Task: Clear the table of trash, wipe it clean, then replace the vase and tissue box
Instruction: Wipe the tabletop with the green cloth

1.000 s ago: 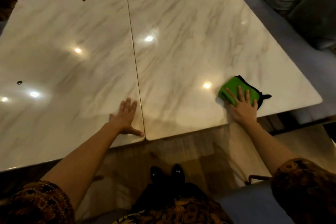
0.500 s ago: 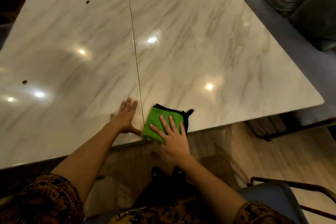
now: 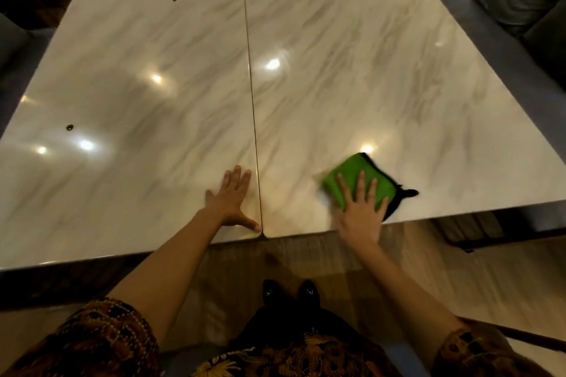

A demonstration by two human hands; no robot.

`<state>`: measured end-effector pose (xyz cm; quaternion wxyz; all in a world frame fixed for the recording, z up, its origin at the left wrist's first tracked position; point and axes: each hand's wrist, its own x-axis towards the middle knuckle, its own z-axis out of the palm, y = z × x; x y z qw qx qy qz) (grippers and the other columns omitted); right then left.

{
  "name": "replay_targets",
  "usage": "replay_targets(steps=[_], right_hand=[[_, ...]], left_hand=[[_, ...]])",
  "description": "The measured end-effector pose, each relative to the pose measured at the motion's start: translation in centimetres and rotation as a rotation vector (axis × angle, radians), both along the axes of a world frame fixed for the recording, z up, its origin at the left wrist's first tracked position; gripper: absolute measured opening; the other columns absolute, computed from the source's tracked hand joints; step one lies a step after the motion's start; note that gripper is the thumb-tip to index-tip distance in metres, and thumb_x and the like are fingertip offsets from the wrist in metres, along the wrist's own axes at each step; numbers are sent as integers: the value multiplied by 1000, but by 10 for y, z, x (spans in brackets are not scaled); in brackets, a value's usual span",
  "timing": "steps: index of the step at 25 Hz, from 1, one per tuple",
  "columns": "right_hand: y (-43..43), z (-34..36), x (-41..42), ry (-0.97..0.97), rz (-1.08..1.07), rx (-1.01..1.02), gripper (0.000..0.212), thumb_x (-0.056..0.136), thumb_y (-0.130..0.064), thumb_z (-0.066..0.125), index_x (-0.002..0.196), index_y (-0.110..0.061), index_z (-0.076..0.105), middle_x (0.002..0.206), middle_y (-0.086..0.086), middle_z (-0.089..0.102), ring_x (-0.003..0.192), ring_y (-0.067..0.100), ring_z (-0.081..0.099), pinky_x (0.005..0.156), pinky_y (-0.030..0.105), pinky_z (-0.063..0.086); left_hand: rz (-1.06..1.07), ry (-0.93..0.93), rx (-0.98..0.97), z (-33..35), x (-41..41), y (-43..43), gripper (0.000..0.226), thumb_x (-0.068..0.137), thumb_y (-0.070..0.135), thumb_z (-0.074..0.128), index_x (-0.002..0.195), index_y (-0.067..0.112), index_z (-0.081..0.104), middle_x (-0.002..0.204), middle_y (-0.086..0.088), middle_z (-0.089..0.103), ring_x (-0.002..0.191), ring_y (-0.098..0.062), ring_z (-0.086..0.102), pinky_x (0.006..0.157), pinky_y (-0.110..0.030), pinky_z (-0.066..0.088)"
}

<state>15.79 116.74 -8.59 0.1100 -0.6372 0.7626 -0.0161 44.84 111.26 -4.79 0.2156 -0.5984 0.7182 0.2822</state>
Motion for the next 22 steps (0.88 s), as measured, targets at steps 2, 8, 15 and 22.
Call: replay_targets(steps=[2,8,15,22], right_hand=[[18,0,57,5,212,-12,67,81,-51,36,146,-34,31,151,15,34,137,42,32,104,67,23],[18,2,148,5,626,-4,71,85,-49,43,150,-39,16,159,8,16,144,37,13,110,62,16],[-84,10,254,35,922,84,64,98,-53,28,144,-49,-16,157,-2,-22,143,28,-21,113,58,-6],[-185,15,351,20,706,155,53,96,-61,14,144,-54,-8,160,-4,-12,147,27,-10,113,58,-1]], left_hand=[[0,7,0,2,-1,0,139,56,70,72,144,28,-26,151,3,-37,141,-22,-28,109,-68,5],[-46,-13,-27,7,47,5,121,63,75,64,143,42,-20,153,11,-31,144,-19,-24,109,-70,9],[308,-88,-25,20,212,16,117,66,70,65,143,45,-19,153,4,-32,143,-26,-24,110,-68,5],[259,-48,-131,14,296,-20,77,87,65,40,147,45,-4,156,5,-26,144,-25,-22,111,-67,4]])
